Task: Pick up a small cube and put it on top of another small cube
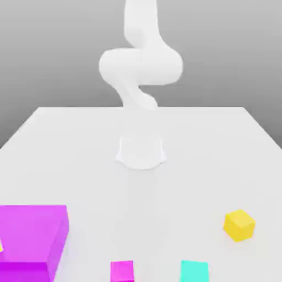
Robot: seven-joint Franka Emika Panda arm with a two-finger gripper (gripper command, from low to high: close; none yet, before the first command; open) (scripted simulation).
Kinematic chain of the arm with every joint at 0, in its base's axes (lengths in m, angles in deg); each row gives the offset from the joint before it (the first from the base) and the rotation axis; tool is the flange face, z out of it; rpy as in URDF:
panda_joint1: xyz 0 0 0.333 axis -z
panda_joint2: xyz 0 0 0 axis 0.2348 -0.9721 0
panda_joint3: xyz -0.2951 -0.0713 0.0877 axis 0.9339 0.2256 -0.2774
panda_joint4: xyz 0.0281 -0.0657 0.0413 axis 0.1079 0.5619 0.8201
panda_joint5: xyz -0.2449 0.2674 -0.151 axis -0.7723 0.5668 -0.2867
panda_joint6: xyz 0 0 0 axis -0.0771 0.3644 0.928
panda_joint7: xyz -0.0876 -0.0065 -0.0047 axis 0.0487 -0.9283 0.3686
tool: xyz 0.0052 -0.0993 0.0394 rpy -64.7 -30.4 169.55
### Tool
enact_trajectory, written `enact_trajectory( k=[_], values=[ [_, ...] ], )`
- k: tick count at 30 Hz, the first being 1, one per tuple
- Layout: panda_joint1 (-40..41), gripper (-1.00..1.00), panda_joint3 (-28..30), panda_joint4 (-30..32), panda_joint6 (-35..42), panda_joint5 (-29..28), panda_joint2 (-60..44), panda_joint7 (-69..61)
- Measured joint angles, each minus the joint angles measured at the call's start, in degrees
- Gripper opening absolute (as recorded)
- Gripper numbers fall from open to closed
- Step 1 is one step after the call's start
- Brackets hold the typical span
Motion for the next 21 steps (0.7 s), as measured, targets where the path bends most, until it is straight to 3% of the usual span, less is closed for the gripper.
enact_trajectory(
  k=[11,21],
  values=[
    [3.2,0.00,-6.9,0.3,-6.7,-5.0,-23.2,10.2],
    [2.0,0.00,-9.2,0.6,-12.8,-9.0,-43.9,19.0]
  ],
)
